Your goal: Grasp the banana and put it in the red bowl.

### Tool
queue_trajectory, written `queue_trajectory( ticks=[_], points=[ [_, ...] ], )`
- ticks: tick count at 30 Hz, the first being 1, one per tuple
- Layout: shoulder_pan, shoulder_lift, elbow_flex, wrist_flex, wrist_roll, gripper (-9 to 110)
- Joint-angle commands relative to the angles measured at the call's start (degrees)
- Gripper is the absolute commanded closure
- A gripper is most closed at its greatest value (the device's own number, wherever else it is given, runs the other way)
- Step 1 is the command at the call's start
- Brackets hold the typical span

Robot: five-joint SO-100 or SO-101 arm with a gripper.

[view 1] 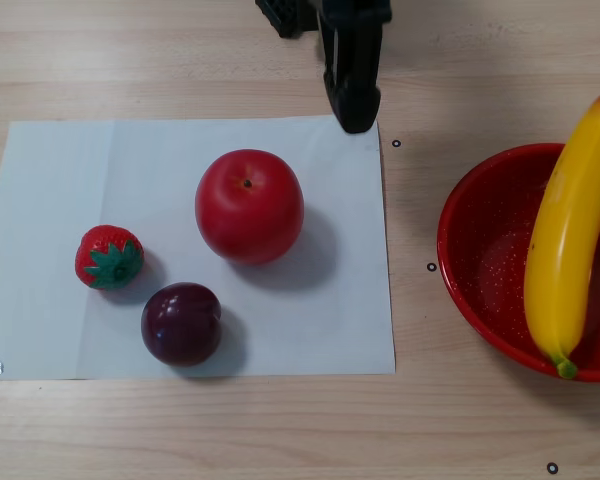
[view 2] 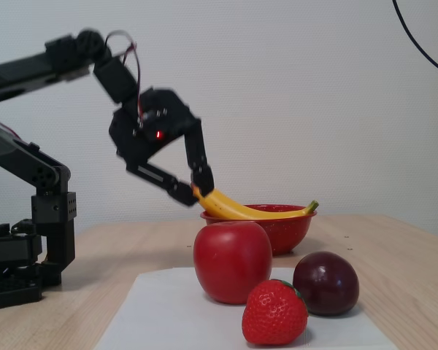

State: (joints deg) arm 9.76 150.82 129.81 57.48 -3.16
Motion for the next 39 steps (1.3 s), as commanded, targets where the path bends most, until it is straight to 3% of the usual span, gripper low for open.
queue_trajectory(
  ticks=[1,12,25,33,39],
  points=[
    [-0.26,5.01,0.35,-5.54,-0.79,101],
    [0.79,19.6,25.75,-23.12,1.23,101],
    [0.09,33.75,47.9,-34.1,1.76,101],
    [-0.53,37.09,47.99,-24.17,-4.48,101],
    [-0.53,37.09,47.99,-17.14,-2.81,101]
  ],
)
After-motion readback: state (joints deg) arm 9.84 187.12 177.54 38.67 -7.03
